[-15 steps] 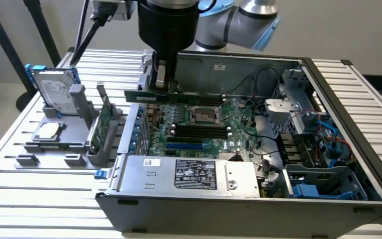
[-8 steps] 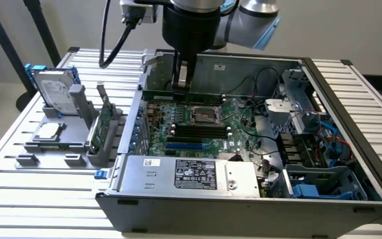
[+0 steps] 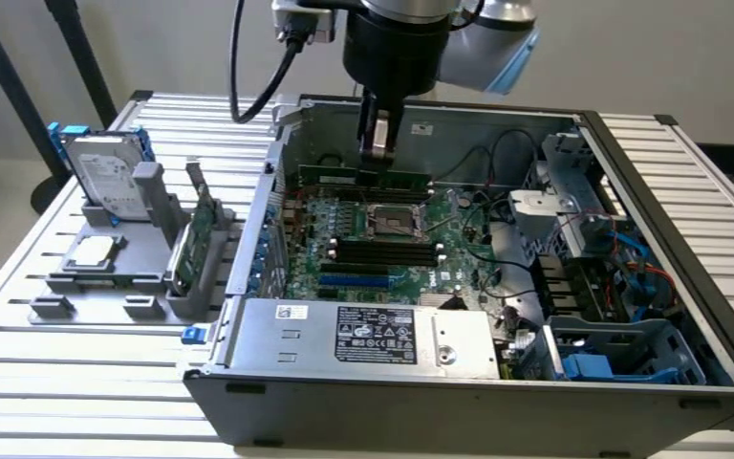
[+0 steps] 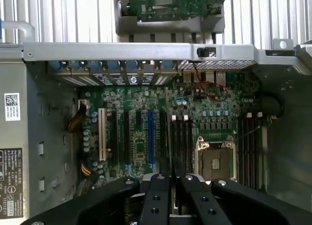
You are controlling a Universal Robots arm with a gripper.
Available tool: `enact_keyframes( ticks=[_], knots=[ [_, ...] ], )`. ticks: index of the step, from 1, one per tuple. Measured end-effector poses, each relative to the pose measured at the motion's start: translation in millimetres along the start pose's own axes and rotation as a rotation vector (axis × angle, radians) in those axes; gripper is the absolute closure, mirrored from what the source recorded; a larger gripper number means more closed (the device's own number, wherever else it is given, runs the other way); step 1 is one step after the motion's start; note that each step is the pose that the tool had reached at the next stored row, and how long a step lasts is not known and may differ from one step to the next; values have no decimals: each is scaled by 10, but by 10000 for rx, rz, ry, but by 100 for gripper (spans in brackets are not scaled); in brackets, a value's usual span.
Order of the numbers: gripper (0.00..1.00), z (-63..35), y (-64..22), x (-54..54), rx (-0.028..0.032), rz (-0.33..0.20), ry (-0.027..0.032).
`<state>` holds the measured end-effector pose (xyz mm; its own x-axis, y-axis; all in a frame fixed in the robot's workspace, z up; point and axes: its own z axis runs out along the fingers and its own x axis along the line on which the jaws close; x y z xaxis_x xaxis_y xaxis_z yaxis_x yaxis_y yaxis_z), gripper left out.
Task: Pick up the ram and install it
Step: 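Pick up the ram and move it above insertion slot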
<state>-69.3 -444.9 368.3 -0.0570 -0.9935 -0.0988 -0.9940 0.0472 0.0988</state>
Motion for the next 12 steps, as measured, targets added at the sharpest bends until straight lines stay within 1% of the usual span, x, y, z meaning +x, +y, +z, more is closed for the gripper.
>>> enact_keyframes(
  ticks=[6, 8, 12],
  knots=[
    [86, 47, -156, -148, 3, 1, 22],
    [86, 64, -189, -207, 3, 2, 34],
    [86, 112, -225, -330, 5, 5, 65]
  ],
)
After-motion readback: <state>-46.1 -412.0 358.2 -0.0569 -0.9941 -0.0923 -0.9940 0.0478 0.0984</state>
